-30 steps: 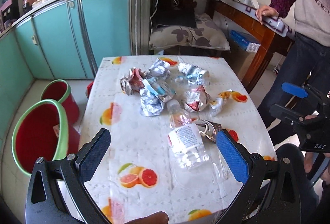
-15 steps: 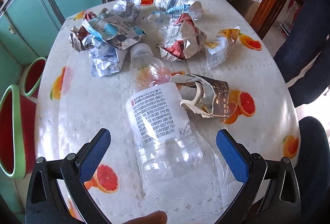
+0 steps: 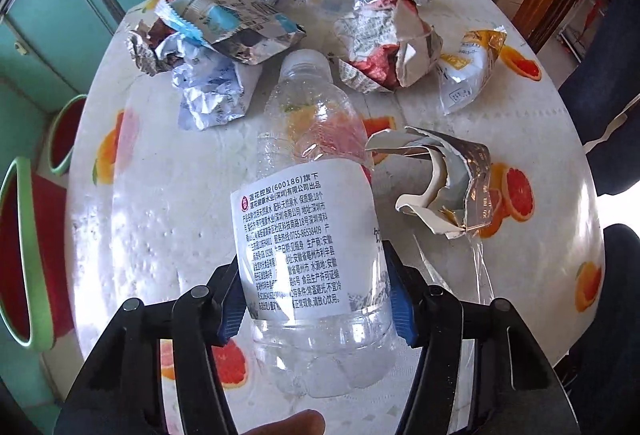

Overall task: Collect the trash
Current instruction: 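Lift the water bottle with the left gripper while the right gripper grasps the brown Baisha pack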

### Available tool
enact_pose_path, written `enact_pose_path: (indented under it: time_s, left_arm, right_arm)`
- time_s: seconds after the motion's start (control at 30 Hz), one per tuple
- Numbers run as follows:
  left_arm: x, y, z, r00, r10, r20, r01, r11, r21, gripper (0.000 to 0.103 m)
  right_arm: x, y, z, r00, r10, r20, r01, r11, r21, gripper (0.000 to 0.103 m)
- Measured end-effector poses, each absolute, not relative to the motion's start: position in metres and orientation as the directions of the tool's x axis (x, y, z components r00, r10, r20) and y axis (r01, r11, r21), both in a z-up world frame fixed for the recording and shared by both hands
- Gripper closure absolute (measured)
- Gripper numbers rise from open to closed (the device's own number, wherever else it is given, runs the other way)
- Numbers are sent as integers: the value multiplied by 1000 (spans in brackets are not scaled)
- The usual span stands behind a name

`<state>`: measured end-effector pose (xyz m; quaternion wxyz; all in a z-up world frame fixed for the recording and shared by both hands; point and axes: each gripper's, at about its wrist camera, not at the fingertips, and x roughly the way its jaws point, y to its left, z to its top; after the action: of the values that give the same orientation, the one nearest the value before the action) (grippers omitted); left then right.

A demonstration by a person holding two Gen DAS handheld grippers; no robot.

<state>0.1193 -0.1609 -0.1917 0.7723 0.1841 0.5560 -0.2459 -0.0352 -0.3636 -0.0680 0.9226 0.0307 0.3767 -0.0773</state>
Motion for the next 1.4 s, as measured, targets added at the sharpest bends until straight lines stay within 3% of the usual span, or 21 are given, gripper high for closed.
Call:
enact_pose_path:
  time_s: [0.27,0.37,0.63,0.93,1.27,1.33,1.37,1.4]
  left_arm:
    - [119,-117,-150,352,-206,-913,526,850,10,46]
    - [115,-95,-131,383,-234,-894,505,863,-9,46]
    - [108,-51,-95,475,-258,-841,441,897,-26,46]
    - [99,-16,-74,537,-272,-798,370,927,-66,45]
    - [94,9,-75,552,-280,-785,318,941,-112,45]
    - [95,11,-75,552,-285,-784,311,942,-124,45]
    - [95,13,-75,553,-285,-783,309,943,-125,45]
    - [95,14,-75,555,-284,-782,308,943,-125,45]
  right_arm:
    - [-16,-341,-76,694,-71,-717,81,996,-20,13]
    - [-4,-323,-84,681,-16,-732,-12,999,-33,4]
    - [36,-265,-125,601,118,-791,-326,939,-108,2]
    - [77,-232,-175,531,76,-844,-535,803,-264,2]
    - [111,-221,-215,422,30,-906,-602,757,-255,3]
    - [116,-221,-220,411,27,-911,-593,767,-244,13]
    - [117,-221,-219,409,37,-912,-588,774,-233,27]
    - [118,-222,-218,410,33,-911,-576,784,-231,55]
